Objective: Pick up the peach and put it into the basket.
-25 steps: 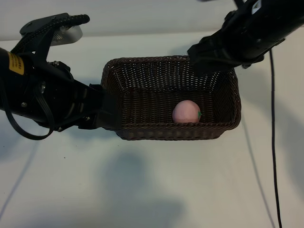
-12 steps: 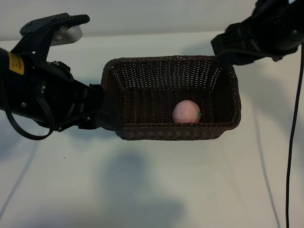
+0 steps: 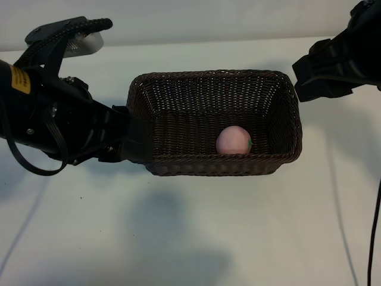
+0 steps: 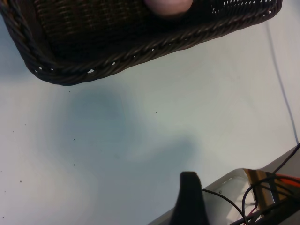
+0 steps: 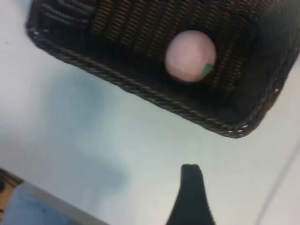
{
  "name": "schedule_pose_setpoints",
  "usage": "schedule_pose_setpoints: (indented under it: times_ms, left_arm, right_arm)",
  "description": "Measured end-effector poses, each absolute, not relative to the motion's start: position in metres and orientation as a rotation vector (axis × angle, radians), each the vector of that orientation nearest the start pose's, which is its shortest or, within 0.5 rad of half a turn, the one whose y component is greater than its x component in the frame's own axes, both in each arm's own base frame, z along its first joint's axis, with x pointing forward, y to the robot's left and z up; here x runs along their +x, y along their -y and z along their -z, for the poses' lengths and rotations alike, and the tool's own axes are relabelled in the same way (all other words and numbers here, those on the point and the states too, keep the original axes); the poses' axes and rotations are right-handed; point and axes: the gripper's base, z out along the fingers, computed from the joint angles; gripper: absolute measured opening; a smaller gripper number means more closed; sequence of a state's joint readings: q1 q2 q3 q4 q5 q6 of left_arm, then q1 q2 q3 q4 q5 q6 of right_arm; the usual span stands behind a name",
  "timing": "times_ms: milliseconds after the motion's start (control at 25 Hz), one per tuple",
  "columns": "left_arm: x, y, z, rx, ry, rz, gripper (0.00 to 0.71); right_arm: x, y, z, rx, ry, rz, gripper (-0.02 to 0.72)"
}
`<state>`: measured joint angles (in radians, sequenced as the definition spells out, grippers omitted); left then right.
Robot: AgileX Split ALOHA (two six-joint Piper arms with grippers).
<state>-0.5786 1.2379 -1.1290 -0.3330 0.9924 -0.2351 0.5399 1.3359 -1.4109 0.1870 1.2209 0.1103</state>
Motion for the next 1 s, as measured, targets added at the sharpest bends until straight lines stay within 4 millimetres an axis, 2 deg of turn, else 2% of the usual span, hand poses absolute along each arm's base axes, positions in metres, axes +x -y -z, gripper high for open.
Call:
schedule_pose_setpoints:
  times_ms: [240, 560, 760, 1000]
  left_arm:
    - [0.19, 0.154, -0.346, 0.321, -2.655, 0.711, 0.538]
    - [0.19, 0.154, -0.346, 0.321, -2.655, 0.711, 0.538]
    - [0.19, 0.154, -0.346, 0.321, -2.655, 0.711, 0.538]
    - [0.19, 0.154, -0.346, 0.321, -2.655, 0.711, 0.538]
  right_arm:
    - [0.211, -0.15, -0.393, -0.579, -2.612, -0.503, 0.534]
    - [0.19, -0.175, -0.393, -0.75, -2.586, -0.538, 0.534]
    - [0.188, -0.178, -0.391, -0.749, -2.591, -0.512, 0.534]
    - [0.186, -0.177, -0.371, -0.745, -2.667, -0.484, 0.534]
